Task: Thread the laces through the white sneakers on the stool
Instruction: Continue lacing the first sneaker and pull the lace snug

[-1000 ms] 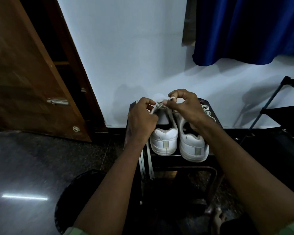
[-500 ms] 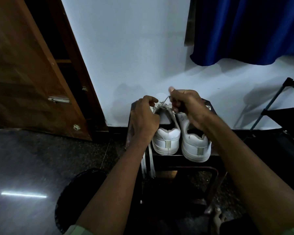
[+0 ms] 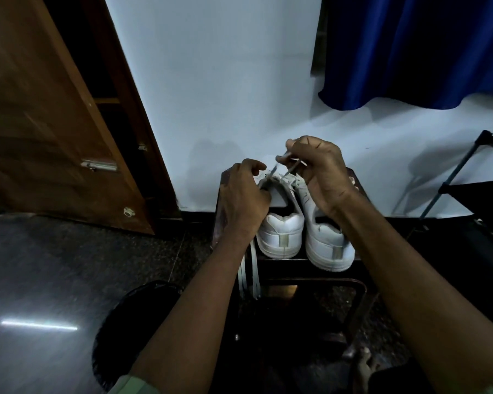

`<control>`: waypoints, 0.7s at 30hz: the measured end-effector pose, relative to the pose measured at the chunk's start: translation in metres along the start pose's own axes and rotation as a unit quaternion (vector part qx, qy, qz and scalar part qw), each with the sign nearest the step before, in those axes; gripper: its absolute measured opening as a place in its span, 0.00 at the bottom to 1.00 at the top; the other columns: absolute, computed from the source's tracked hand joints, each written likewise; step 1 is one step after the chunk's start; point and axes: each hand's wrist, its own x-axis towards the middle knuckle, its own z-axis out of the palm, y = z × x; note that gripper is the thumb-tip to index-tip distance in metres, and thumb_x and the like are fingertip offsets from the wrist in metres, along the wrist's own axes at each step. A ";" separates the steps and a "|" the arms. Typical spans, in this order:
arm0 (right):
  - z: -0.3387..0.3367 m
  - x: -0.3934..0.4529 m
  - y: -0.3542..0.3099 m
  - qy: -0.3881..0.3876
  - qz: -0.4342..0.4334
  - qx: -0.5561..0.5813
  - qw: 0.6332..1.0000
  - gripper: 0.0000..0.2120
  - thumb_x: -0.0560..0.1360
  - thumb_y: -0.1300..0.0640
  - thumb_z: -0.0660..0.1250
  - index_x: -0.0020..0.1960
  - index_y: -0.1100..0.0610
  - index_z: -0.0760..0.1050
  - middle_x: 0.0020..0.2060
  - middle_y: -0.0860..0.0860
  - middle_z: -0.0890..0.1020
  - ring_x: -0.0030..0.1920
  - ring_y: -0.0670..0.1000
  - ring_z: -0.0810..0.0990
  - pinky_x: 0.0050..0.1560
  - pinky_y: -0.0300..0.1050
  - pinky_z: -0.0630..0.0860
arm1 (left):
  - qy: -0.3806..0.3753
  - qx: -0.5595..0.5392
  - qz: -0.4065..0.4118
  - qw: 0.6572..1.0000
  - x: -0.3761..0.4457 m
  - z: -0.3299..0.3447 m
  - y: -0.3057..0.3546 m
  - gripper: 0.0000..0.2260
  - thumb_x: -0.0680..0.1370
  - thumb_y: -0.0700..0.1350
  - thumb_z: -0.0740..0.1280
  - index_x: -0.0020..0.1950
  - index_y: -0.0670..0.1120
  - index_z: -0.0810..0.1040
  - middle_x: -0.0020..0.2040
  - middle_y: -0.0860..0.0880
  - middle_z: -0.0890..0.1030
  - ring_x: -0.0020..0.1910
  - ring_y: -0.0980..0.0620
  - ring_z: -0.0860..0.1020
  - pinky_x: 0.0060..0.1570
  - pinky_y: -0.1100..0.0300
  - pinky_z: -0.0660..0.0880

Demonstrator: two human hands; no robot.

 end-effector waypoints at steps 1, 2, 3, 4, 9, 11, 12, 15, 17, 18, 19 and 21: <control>0.000 0.001 0.003 0.009 -0.018 -0.018 1.000 0.12 0.77 0.63 0.70 0.37 0.61 0.71 0.42 0.57 0.76 0.46 0.56 0.80 0.51 0.47 0.80 | 0.001 0.000 0.001 1.000 0.000 0.000 0.000 0.21 0.72 0.37 0.71 0.61 0.55 0.78 0.58 0.54 0.79 0.60 0.51 0.79 0.55 0.58 0.68; 0.000 0.001 0.004 0.014 -0.018 -0.015 1.000 0.12 0.78 0.64 0.69 0.37 0.61 0.72 0.44 0.57 0.77 0.46 0.56 0.80 0.50 0.48 0.81 | 0.001 -0.001 0.002 1.000 0.000 -0.001 0.000 0.21 0.72 0.37 0.71 0.61 0.55 0.78 0.58 0.55 0.79 0.60 0.51 0.79 0.55 0.58 0.68; -0.001 0.001 0.003 0.012 -0.006 -0.006 1.000 0.14 0.79 0.64 0.68 0.36 0.61 0.71 0.43 0.57 0.79 0.43 0.57 0.81 0.46 0.48 0.81 | 0.000 -0.003 0.002 1.000 0.000 -0.001 0.000 0.21 0.72 0.36 0.71 0.61 0.55 0.78 0.58 0.55 0.79 0.60 0.51 0.79 0.54 0.59 0.67; -0.002 0.001 0.002 0.011 0.008 -0.011 1.000 0.15 0.80 0.63 0.68 0.35 0.58 0.70 0.38 0.57 0.79 0.37 0.57 0.79 0.39 0.46 0.78 | -0.002 -0.006 0.001 1.000 -0.001 -0.001 0.001 0.21 0.72 0.36 0.71 0.61 0.55 0.78 0.58 0.55 0.79 0.60 0.52 0.79 0.54 0.60 0.65; -0.009 0.007 0.009 0.076 0.004 -0.170 0.982 0.21 0.81 0.59 0.69 0.32 0.55 0.64 0.25 0.51 0.71 0.29 0.51 0.64 0.30 0.42 0.62 | -0.007 -0.007 0.001 1.000 -0.002 -0.002 0.001 0.23 0.70 0.34 0.69 0.61 0.54 0.78 0.57 0.55 0.79 0.60 0.52 0.79 0.53 0.61 0.65; -0.015 0.010 0.013 0.073 -0.044 -0.320 0.944 0.19 0.78 0.55 0.72 0.33 0.56 0.68 0.27 0.52 0.75 0.29 0.49 0.69 0.36 0.46 0.70 | -0.010 -0.006 0.001 1.000 -0.002 -0.002 0.001 0.23 0.70 0.34 0.69 0.60 0.54 0.78 0.57 0.55 0.79 0.60 0.53 0.79 0.51 0.62 0.65; -0.017 0.011 0.014 0.060 -0.063 -0.405 0.910 0.16 0.76 0.53 0.74 0.36 0.56 0.71 0.30 0.52 0.78 0.31 0.48 0.72 0.38 0.46 0.72 | -0.012 -0.007 0.000 1.000 -0.002 -0.002 0.001 0.22 0.71 0.35 0.70 0.60 0.55 0.78 0.57 0.55 0.79 0.59 0.53 0.79 0.51 0.63 0.64; -0.012 0.007 0.021 -0.016 -0.072 -0.568 0.820 0.12 0.70 0.53 0.78 0.48 0.52 0.77 0.42 0.47 0.82 0.43 0.48 0.81 0.44 0.45 0.75 | -0.009 -0.012 -0.001 1.000 -0.001 -0.001 0.000 0.18 0.73 0.40 0.73 0.60 0.55 0.78 0.57 0.56 0.79 0.58 0.54 0.79 0.51 0.62 0.66; -0.006 0.004 0.028 -0.048 -0.093 -0.648 0.755 0.15 0.70 0.54 0.75 0.57 0.50 0.80 0.49 0.48 0.80 0.47 0.53 0.81 0.45 0.47 0.74 | -0.006 -0.013 0.001 1.000 0.000 0.000 0.000 0.17 0.73 0.40 0.73 0.59 0.55 0.78 0.56 0.56 0.79 0.57 0.54 0.80 0.51 0.60 0.69; -0.004 0.003 0.031 -0.055 -0.112 -0.678 0.725 0.15 0.72 0.55 0.74 0.58 0.50 0.81 0.51 0.50 0.79 0.46 0.55 0.81 0.43 0.47 0.73 | -0.004 -0.011 0.002 1.000 -0.001 0.001 0.000 0.16 0.74 0.41 0.73 0.59 0.55 0.78 0.55 0.56 0.79 0.56 0.54 0.80 0.50 0.60 0.70; -0.002 0.002 0.032 -0.059 -0.126 -0.701 0.699 0.13 0.73 0.55 0.72 0.57 0.52 0.82 0.52 0.51 0.77 0.43 0.58 0.80 0.41 0.47 0.72 | -0.002 -0.009 0.003 1.000 -0.001 0.001 -0.001 0.16 0.74 0.41 0.73 0.59 0.55 0.78 0.55 0.56 0.79 0.56 0.54 0.80 0.50 0.59 0.71; 0.001 0.002 0.032 -0.056 -0.131 -0.742 0.655 0.09 0.74 0.56 0.71 0.54 0.56 0.82 0.53 0.54 0.76 0.39 0.62 0.80 0.38 0.48 0.70 | 0.000 -0.010 0.005 1.000 -0.001 0.001 -0.001 0.16 0.74 0.42 0.74 0.59 0.55 0.78 0.55 0.56 0.79 0.55 0.54 0.81 0.52 0.56 0.74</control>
